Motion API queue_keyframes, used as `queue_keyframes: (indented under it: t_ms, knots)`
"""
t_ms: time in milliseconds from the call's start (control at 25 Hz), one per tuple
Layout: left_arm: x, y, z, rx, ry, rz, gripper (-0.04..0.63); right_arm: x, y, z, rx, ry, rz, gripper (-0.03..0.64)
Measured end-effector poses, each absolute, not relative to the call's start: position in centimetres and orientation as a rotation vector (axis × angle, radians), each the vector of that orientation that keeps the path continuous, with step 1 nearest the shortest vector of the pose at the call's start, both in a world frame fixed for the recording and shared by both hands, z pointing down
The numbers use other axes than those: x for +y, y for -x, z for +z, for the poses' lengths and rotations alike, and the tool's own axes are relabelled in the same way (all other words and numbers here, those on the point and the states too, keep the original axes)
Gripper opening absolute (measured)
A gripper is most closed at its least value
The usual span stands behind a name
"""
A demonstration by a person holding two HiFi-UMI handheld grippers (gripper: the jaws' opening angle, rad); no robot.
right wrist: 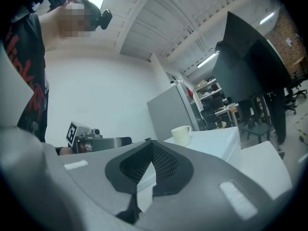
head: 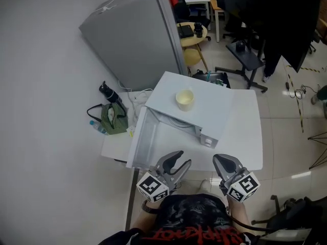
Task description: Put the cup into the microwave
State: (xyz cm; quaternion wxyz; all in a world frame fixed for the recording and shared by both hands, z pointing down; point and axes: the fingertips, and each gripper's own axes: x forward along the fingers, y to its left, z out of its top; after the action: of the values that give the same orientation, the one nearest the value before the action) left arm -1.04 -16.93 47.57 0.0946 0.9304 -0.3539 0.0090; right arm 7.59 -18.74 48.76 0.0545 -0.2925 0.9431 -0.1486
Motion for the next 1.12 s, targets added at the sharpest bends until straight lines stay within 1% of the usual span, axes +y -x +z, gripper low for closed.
queue_keyframes:
  t_ms: [240, 320, 440, 480, 560, 680, 840, 1000, 1120]
  knots:
    - [-20.8, 2.9, 49.3, -1.148, -2.677, 0.013, 0.174, -21.6, -7.4, 48.0, 2.894, 0.907, -0.384, 0.000]
    - [-22.6, 3.8, 49.4, -1.203, -2.672, 0.021, 0.218, -22.8, -7.5, 47.5, 2.877, 0.937, -0.382, 0.000]
    - [-25.6, 5.3, 49.9, -1.301, -2.671, 0.072, 0.265, -23.9, -6.7, 47.4, 2.897, 0.963, -0.343, 0.000]
    - [-26.6, 5.8, 50.3, -1.329, -2.662, 0.085, 0.294, -24.2, -6.3, 47.5, 2.916, 0.969, -0.325, 0.000]
    - [-28.5, 6.3, 51.3, -1.344, -2.632, 0.087, 0.401, -24.7, -5.5, 47.6, 2.933, 0.975, -0.312, 0.000]
    - [-31.2, 6.9, 52.8, -1.336, -2.597, 0.128, 0.465, -25.4, -5.0, 47.3, 2.929, 1.000, -0.309, 0.000]
    - [-36.0, 7.5, 53.7, -1.350, -2.567, 0.135, 0.492, -26.4, -5.4, 47.4, 2.920, 1.062, -0.309, 0.000]
    - [-40.9, 7.6, 55.4, -1.449, -2.571, 0.281, 0.499, -27.1, -6.0, 47.1, 2.897, 1.131, -0.299, 0.000]
    - [-43.2, 6.6, 56.7, -1.411, -2.554, 0.330, 0.499, -27.2, -6.5, 47.0, 2.877, 1.177, -0.293, 0.000]
